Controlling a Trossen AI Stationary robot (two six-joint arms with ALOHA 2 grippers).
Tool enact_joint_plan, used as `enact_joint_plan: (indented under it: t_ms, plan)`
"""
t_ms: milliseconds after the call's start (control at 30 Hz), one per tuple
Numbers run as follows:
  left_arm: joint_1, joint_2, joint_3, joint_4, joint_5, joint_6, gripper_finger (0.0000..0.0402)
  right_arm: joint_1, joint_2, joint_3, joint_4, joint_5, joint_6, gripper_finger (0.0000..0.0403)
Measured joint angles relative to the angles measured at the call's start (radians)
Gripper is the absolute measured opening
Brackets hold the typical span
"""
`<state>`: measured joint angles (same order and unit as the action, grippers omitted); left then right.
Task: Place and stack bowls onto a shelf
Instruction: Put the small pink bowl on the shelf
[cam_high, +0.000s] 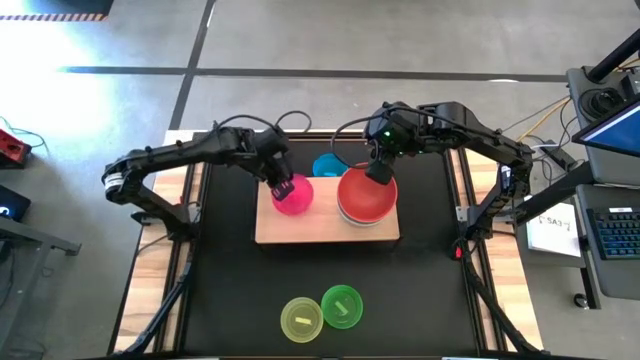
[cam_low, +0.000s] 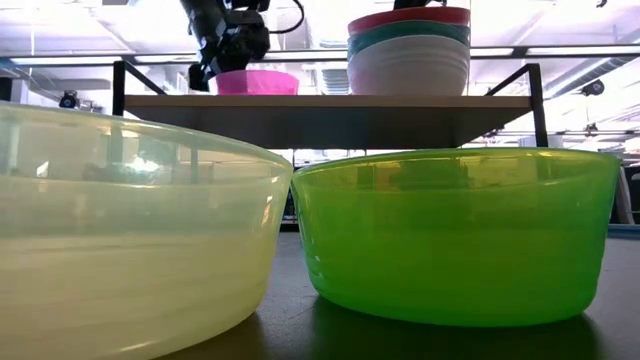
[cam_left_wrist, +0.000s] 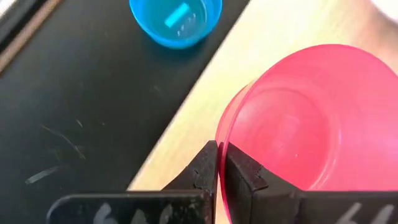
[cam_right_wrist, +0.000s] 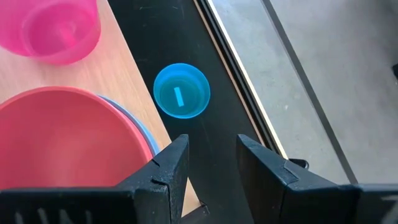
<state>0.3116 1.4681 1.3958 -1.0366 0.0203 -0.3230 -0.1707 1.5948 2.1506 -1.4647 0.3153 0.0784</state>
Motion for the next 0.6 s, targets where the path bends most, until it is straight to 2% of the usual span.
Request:
enact_joint_plan:
  t_ms: [167, 433, 600]
  plan:
    - [-0.017, 0.001, -0.049, -0.001, 0.038, -0.028, 0.0000, 0.000, 0.000, 0.000, 0.000, 0.000, -0.002, 0.0123]
    - [-0.042, 0.001, -0.052, 0.012, 0.044, -0.035, 0.0000, 0.000, 0.000, 0.000, 0.000, 0.000, -0.012, 0.0123]
    - [-0.050, 0.000, -0.015, 0.010, 0.045, -0.058, 0.0025, 0.000, 0.000, 0.000, -0.001, 0.000, -0.046, 0.0123]
